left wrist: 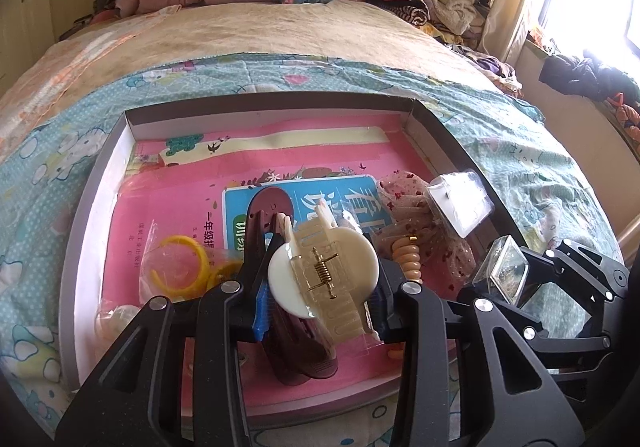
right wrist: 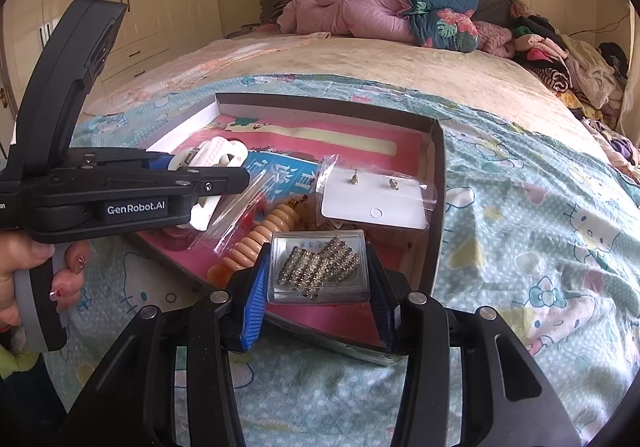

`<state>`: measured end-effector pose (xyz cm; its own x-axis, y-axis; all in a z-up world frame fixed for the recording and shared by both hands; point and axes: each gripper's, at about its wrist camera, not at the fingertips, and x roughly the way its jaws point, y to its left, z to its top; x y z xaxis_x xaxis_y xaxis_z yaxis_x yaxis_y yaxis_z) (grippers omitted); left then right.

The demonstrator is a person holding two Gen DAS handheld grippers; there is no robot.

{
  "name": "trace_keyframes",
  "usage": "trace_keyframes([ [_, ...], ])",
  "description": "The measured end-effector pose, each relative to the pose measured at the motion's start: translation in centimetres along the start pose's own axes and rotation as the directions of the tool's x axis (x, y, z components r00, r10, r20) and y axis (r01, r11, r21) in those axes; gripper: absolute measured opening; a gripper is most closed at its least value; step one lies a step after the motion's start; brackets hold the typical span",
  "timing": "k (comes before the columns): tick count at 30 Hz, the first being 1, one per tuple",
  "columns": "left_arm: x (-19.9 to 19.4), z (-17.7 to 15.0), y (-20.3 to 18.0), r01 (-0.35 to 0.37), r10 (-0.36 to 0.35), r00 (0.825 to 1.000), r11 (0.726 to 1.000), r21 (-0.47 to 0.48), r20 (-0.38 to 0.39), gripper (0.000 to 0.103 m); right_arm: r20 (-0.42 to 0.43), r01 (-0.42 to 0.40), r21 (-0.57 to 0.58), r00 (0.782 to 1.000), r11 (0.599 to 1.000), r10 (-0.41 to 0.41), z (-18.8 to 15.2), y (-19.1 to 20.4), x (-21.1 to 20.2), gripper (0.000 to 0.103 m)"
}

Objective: Organize jewelry
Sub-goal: 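Carry both items into the box and open both tools, then withdraw both open tools from the box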

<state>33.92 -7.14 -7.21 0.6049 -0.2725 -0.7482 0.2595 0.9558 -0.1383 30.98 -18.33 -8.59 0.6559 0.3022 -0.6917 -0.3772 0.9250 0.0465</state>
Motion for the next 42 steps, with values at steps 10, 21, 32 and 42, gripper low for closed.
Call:
trace_keyframes([
  [10, -0.7, -0.4, -0.2, 0.0, 0.0, 1.0, 1.0, 0.0, 0.012, 0.042, 0.027, 0.02, 0.016, 0.999, 1.0, -0.021, -0.8, -0.2, -2.1, 0.059],
  [21, -4.9, -1.4, -0.9, -0.005, 0.006, 0.997, 1.0, -0.004, 0.08, 0.063, 0.096, 0.056, 0.055, 0.994, 0.997, -0.061, -2.3, -0.5, -6.7, 0.078],
  [32, -10.1, -3.6, -1.6, -0.03, 0.032, 0.987, 0.999, -0.016, 0.16, 0.085, 0.161, 0.098, 0.062, 0.981, 0.993, -0.107, -3.6, 0.2, -10.9, 0.091],
  [42, -13.9, -7.3, -1.8, -0.087, 0.093, 0.973, 0.995, -0.04, 0.213, 0.091, 0.212, 0.109, 0.063, 0.97, 0.992, -0.12, -4.9, 1.8, -13.5, 0.095],
])
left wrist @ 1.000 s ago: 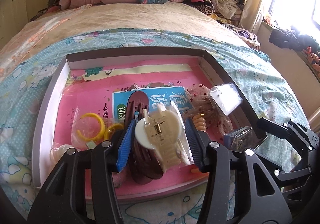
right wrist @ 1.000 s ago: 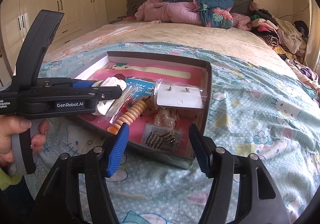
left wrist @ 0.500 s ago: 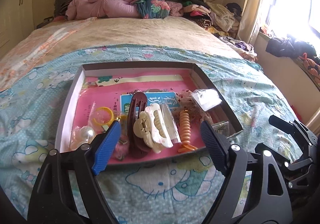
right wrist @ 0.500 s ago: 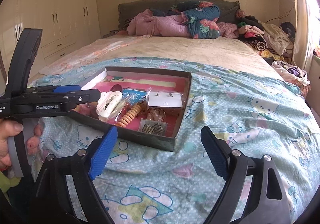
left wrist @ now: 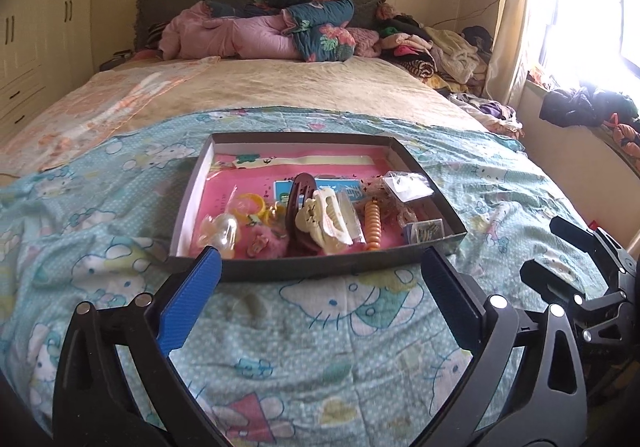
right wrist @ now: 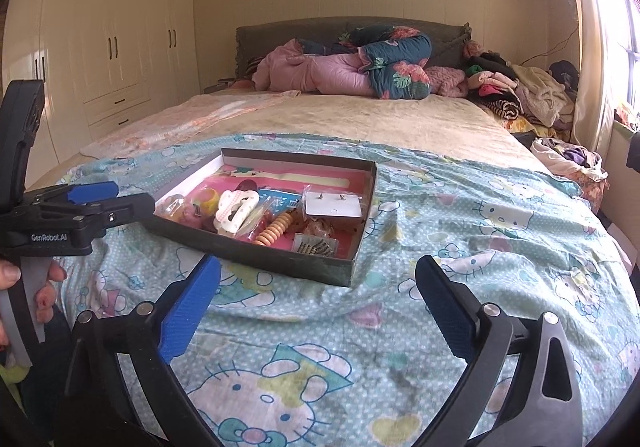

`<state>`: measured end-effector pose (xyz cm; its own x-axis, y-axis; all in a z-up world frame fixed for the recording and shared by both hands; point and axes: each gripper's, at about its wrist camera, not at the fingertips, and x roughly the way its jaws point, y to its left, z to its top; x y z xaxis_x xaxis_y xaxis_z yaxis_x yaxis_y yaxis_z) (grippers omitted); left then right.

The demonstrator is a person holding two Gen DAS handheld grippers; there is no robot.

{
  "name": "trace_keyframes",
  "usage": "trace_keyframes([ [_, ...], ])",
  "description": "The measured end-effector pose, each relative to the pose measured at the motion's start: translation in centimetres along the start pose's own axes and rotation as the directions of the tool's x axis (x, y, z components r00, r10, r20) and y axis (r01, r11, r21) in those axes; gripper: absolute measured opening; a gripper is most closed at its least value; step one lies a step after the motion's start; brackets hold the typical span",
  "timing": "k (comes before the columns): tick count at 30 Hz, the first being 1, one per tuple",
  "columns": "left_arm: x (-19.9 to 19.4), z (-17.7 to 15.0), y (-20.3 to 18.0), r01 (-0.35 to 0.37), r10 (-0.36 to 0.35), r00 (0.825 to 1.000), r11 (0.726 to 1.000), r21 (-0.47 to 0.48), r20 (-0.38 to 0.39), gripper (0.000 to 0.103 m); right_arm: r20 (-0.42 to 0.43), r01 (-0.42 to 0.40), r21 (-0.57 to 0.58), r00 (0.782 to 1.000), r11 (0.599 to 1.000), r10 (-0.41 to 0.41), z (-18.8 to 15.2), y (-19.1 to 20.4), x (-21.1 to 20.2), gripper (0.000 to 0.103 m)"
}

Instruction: Organize jewelry

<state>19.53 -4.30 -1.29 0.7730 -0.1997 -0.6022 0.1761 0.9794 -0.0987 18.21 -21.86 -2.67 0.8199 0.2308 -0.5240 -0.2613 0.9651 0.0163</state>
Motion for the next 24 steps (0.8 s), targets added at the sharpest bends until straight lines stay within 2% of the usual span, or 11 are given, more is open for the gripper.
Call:
trace_keyframes([
  [13, -3.0, -3.2, -0.6, -0.042, 0.043, 0.998, 0.999, -0.016, 0.04, 0.091, 0.082, 0.037, -0.026, 0.996, 0.999, -0.035, -1.6, 1.8, -2.8, 0.096],
  [24, -4.4, -7.0, -0.8, -0.074, 0.076, 0.993, 0.997, -0.022, 0.093, 0.092, 0.156, 0.065, 0.01, 0.986, 0.998, -0.066, -5.1, 3.3, -4.7, 0.097],
])
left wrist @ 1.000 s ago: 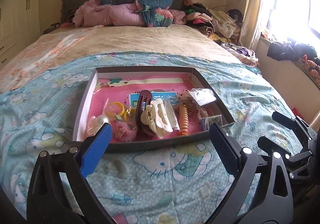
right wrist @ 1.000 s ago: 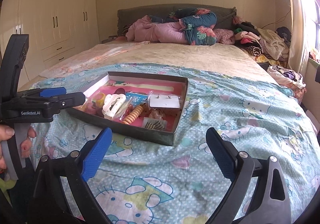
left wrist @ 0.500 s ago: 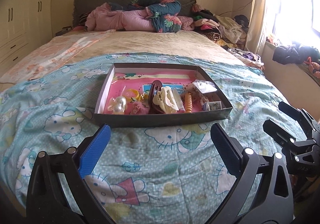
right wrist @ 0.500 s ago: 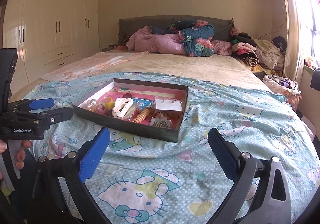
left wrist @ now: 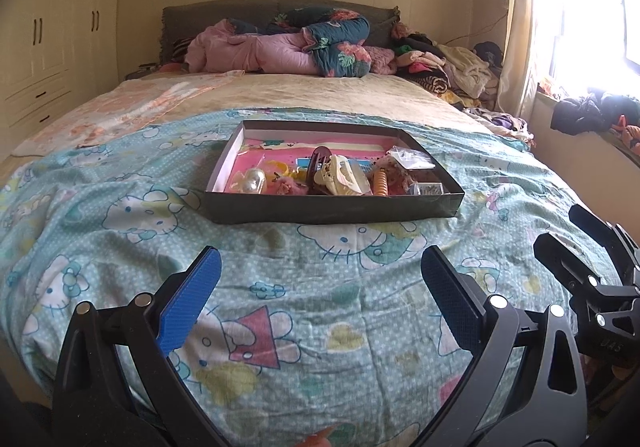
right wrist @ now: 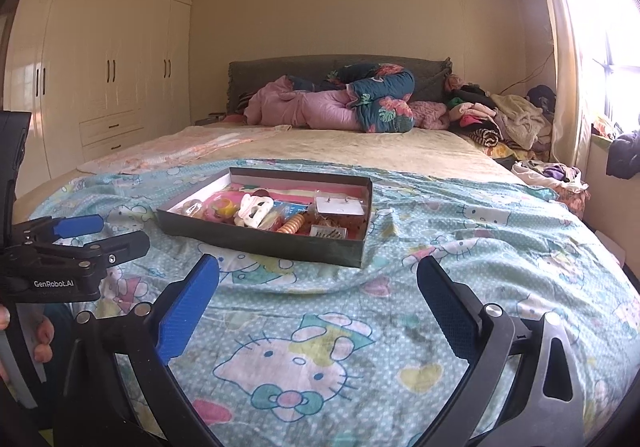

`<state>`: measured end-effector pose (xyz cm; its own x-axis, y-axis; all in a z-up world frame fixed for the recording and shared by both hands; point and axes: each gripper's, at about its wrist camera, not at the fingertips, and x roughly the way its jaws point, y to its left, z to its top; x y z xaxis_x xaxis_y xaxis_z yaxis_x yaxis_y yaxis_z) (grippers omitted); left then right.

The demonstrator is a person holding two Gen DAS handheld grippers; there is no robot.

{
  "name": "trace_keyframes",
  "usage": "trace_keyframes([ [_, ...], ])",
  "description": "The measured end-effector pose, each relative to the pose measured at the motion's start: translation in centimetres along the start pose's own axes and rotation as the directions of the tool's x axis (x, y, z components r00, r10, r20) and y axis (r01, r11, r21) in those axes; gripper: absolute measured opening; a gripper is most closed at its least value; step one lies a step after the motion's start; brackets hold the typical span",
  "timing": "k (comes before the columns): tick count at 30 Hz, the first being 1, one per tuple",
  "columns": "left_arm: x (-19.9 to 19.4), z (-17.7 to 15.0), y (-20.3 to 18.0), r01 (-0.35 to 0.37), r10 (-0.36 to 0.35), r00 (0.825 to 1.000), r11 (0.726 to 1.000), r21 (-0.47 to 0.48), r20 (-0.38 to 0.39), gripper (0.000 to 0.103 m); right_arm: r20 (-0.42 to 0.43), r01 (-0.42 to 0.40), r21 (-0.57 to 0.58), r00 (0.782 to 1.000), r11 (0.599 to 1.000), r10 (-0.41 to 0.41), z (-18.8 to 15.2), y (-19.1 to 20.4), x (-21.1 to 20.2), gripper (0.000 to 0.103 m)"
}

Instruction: Organize jewelry

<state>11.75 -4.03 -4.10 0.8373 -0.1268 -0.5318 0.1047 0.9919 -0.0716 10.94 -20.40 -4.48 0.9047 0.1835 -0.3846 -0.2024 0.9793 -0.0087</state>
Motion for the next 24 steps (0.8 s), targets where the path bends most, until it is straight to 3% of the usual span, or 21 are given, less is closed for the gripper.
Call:
trace_keyframes([
  [14, -1.8, -1.2, 0.5, -0.006, 0.007, 0.997, 1.0, -0.004, 0.072, 0.092, 0.02, 0.017, 0.02, 1.0, 1.0, -0.017, -1.4, 0.6, -0.9, 0.097],
  [24, -2.0, -1.0, 0.4, -0.016, 0.015, 0.997, 1.0, 0.003, 0.075, 0.092, 0.016, 0.012, 0.012, 1.0, 1.0, -0.012, -1.4, 0.8, -0.9, 0.097],
])
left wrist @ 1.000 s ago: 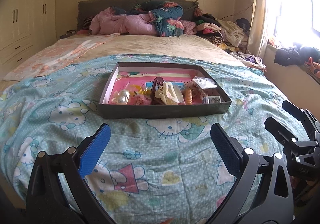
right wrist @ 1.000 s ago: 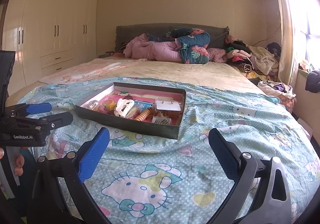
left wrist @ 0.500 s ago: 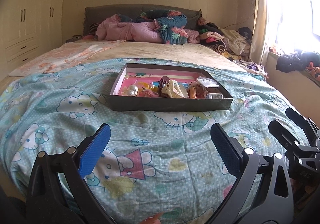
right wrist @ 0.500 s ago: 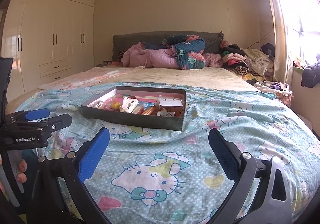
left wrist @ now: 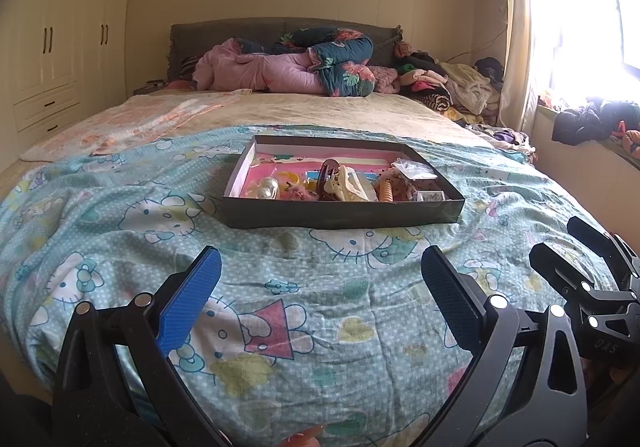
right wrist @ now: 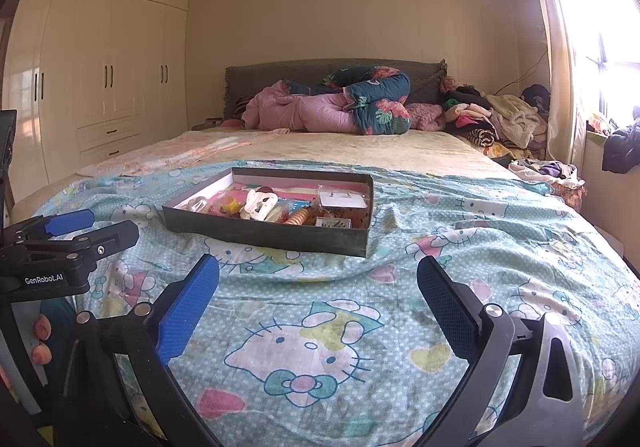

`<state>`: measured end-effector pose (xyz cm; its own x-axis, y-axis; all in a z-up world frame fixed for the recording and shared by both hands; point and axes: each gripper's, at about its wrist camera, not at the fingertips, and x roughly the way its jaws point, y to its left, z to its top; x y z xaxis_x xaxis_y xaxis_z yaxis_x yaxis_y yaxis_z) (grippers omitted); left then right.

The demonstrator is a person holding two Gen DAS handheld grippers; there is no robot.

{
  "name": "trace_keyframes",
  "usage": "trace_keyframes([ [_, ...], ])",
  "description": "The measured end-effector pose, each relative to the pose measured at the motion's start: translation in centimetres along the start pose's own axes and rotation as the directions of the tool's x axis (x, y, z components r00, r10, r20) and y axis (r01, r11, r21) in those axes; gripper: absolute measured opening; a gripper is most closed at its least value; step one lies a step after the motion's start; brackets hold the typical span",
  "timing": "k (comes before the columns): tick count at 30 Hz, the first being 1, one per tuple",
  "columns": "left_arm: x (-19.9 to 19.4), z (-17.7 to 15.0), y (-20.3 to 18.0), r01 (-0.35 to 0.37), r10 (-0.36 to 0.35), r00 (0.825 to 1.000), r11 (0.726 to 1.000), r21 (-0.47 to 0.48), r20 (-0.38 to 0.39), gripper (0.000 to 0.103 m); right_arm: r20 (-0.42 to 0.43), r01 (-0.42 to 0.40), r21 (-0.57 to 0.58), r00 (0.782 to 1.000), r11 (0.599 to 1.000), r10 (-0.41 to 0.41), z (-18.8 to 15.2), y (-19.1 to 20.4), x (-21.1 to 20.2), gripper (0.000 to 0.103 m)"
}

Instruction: Organize jewelry

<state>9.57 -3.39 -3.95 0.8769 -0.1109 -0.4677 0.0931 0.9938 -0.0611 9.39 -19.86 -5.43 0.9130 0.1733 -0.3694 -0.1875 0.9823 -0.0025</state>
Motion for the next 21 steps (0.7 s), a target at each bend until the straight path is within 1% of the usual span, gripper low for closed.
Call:
trace_keyframes([
  [21, -0.03, 0.47, 0.56, -0.016, 0.016, 1.0, 1.0, 0.006, 0.008, 0.092, 0.004, 0.0, -0.004, 1.0, 1.0, 0.0, -0.01, 0.15, -0.22, 0.097],
])
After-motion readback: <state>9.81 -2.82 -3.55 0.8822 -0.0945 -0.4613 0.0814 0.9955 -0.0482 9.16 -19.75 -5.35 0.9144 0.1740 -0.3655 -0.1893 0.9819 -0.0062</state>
